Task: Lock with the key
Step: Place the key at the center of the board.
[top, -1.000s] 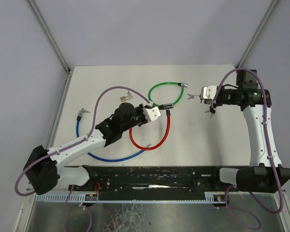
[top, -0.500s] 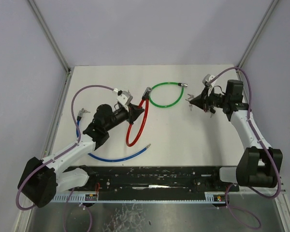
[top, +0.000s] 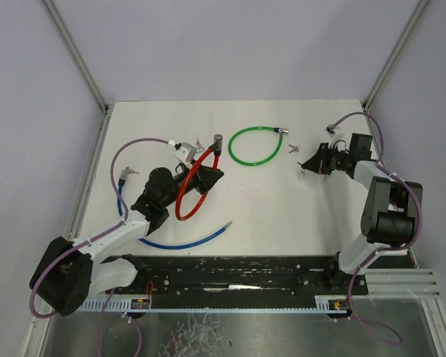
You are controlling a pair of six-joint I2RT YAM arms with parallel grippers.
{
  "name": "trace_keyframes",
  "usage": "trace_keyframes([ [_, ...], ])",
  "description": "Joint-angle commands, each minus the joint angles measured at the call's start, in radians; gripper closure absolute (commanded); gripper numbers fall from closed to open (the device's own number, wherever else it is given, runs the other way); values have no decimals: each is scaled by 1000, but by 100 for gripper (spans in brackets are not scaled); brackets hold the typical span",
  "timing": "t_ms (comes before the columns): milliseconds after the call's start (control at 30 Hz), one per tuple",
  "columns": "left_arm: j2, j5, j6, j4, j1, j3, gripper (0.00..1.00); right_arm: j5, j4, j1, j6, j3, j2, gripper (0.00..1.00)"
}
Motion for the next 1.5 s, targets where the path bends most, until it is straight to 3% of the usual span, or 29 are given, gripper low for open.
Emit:
trace_keyframes([
  [0, -9, -54, -50, 150, 5, -18, 100, 70, -173, -14, -121, 100, -8, 100],
  [267, 82, -15, -97, 124, 3, 32, 100, 204, -465, -190, -402, 127, -62, 100],
  [367, 118, -21, -102, 101, -20, 65, 100, 246, -469, -240, -442, 88, -94, 99],
  [733, 233, -245, 34, -32, -283, 202, 100, 341, -428, -310, -468, 52, -19, 93],
  [800, 253, -310, 79, -75, -336, 238, 100, 372, -400, -315, -466, 33, -23, 90],
  [867, 280, -367, 117, -102, -380, 266, 100, 370, -390, -322, -468, 20, -39, 78],
  [1100, 392, -552, 198, -173, -473, 365, 100, 347, -409, -326, -492, 25, -170, 60],
  [1200, 444, -657, 232, -230, -502, 419, 100, 252, -465, -327, -528, 53, -267, 53],
  [1333, 514, -817, 256, -286, -530, 480, 100, -37, -618, -327, -565, 134, -370, 44],
  [1467, 572, -929, 273, -319, -552, 530, 100, -366, -665, -309, -426, 188, -435, 30],
])
